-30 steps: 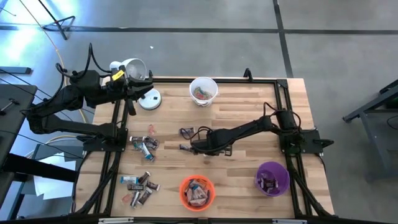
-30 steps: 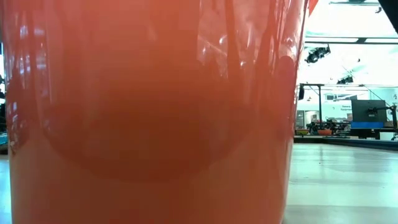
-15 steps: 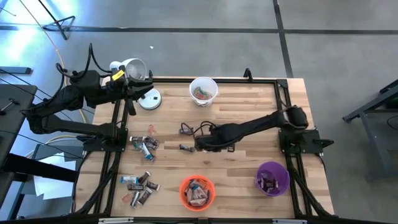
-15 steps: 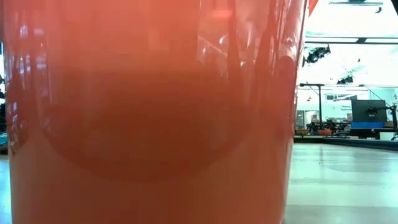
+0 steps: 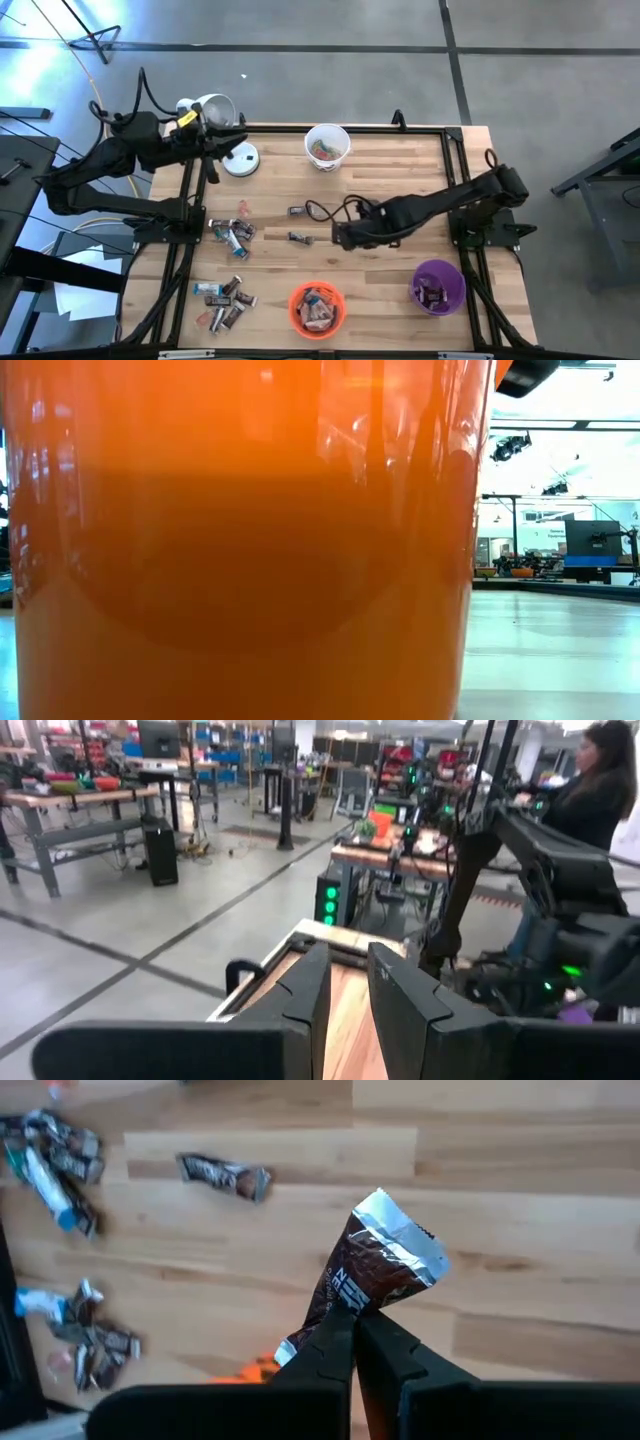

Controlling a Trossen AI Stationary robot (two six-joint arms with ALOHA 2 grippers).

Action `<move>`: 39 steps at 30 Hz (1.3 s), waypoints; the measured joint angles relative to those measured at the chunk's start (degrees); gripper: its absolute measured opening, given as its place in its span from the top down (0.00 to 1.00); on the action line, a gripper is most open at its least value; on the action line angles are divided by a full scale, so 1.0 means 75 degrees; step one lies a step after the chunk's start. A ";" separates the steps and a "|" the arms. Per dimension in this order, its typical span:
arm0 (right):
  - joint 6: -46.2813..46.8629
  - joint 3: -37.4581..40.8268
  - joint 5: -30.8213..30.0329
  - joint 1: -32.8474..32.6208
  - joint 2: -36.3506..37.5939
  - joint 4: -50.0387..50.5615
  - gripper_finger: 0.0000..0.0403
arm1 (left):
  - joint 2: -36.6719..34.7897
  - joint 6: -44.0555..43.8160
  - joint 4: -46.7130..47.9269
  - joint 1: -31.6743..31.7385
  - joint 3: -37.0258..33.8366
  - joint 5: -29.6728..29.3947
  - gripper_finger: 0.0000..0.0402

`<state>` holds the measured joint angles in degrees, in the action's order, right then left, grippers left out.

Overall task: Organize candy in baskets
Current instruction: Put the dark brown chocolate bar into the dark purple bucket

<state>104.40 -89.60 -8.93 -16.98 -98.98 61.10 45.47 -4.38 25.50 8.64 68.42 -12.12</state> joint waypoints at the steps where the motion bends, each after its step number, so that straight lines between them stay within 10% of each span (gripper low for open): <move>1: 0.0022 0.0000 0.0000 -0.0092 0.0034 0.0019 1.00 | 0.0038 0.0004 -0.0143 0.0000 0.0000 -0.0002 0.86; 23: 0.0662 0.0000 0.1553 -0.2399 0.1244 0.3757 1.00 | 0.2486 -0.1026 -0.4268 -0.0133 -0.0003 0.0289 0.86; 39: 0.1623 0.0067 0.1790 -0.4008 0.1553 0.3850 1.00 | 0.3040 -0.0989 -0.5680 -0.0318 -0.0003 -0.0112 0.86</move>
<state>116.58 -89.10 4.50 -47.04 -87.33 89.98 68.27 -11.79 -17.10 6.26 68.40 -12.96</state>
